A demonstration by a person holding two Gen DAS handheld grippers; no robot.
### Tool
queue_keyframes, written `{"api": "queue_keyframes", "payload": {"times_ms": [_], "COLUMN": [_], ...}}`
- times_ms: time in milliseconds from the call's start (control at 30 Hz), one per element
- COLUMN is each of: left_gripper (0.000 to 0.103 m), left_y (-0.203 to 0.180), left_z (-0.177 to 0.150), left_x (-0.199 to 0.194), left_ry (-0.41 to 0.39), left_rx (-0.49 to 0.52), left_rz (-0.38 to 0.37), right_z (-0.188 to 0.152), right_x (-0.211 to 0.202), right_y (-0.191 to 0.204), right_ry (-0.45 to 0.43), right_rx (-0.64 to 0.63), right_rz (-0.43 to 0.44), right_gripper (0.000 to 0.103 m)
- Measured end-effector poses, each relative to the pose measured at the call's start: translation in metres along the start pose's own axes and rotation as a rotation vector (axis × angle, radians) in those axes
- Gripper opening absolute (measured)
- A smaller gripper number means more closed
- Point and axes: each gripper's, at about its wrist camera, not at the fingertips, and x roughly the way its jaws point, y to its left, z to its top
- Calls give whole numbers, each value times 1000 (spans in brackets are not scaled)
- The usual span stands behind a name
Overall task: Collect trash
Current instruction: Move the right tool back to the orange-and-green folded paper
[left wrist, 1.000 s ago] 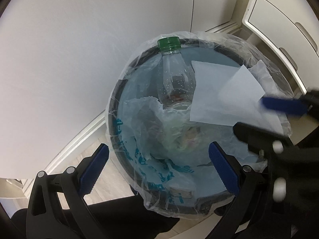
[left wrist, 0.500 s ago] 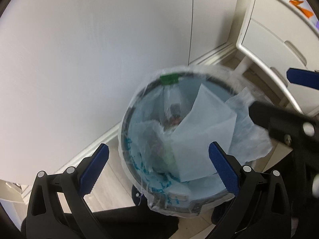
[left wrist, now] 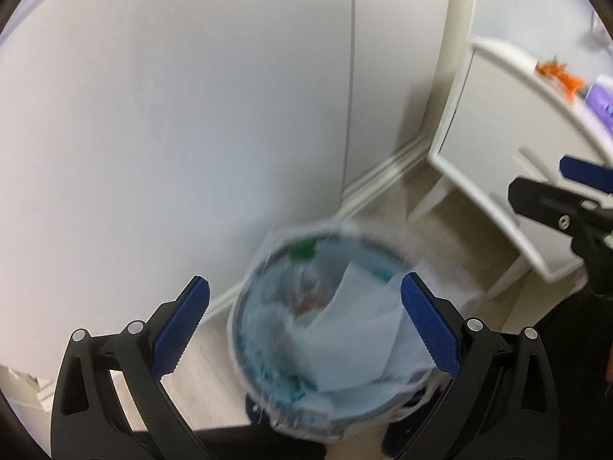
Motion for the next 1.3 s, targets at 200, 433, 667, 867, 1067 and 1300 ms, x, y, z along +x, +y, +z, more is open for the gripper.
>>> {"api": "queue_keyframes", "payload": {"times_ms": [200, 433, 667, 867, 1067, 1300], "left_gripper": [97, 97, 97, 97, 97, 97], "left_y": [-34, -93, -157, -201, -227, -242], "left_z": [64, 124, 165, 181, 191, 196], "left_x": [-37, -61, -60, -45, -28, -14], "left_ry": [-104, -179, -175, -167, -154, -144], "left_rx": [37, 144, 199, 257, 305, 376], "left_rz": [-70, -174, -271, -300, -309, -330], "right_z": [36, 57, 62, 59, 67, 78], "right_x": [-39, -73, -81, -82, -61, -30], "right_y": [-48, -118, -183, -223, -255, -263], "right_ry": [-105, -186, -186, -197, -159, -114], "right_rx": [66, 158, 210, 212, 216, 165], "right_rz": [-42, -115, -205, -255, -227, -208], "right_gripper": [91, 91, 91, 91, 91, 91]}}
